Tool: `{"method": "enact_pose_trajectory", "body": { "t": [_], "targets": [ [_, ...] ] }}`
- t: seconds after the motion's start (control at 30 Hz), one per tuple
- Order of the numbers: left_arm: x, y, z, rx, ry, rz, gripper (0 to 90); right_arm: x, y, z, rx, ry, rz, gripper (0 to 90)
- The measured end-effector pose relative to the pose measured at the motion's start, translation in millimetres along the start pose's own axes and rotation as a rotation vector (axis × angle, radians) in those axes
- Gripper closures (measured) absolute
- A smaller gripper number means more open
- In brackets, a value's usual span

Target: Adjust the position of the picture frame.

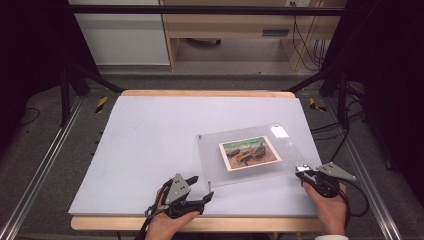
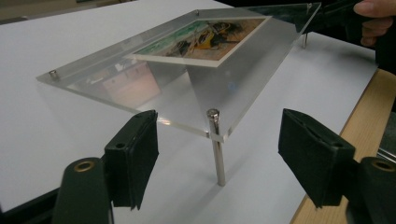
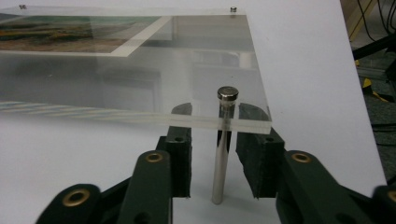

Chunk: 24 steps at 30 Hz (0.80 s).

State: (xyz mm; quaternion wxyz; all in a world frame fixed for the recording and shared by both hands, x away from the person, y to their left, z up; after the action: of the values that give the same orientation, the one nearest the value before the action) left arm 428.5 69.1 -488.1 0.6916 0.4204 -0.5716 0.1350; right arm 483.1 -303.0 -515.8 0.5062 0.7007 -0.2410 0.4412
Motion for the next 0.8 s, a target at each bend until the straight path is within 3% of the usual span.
{"method": "enact_pose_trajectory", "body": {
  "t": [0.13,0.27,0.5,0.73,0.8],
  "targets": [
    [-4.8,0.2,-2.2,0.011,0.048,-0.002,33.5,0.8,-3.2,0.3,0.016,0.012,0.014,76.5],
    [-5.2,0.0,-1.9,0.022,0.043,0.001,35.2,2.8,-2.2,3.0,0.014,0.015,0.037,84.2],
    [-12.7,-1.5,-2.4,0.045,0.056,-0.025,39.7,9.8,3.0,1.3,0.039,-0.002,0.087,84.7],
    [-15.5,-10.3,0.9,0.029,0.034,-0.035,51.8,12.8,5.1,0.2,0.051,-0.039,0.100,84.4],
    [-13.9,-16.3,-0.3,0.019,0.063,-0.023,56.4,13.6,5.8,-0.1,0.057,-0.047,0.106,84.3]
  ]
}}
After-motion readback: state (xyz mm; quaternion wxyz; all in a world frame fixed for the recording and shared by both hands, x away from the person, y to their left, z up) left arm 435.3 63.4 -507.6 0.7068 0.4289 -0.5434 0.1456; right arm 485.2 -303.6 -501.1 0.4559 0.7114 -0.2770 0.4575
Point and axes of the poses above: each handheld gripper's, and its own axes: y roughly backward along the jaws, x roughly out of its top, z roughly to its right, the point moved 7 cm from there along -y, roughly forward along the jaws, and after that the axes turned 5 degrees about x, right-handed, at the moved point
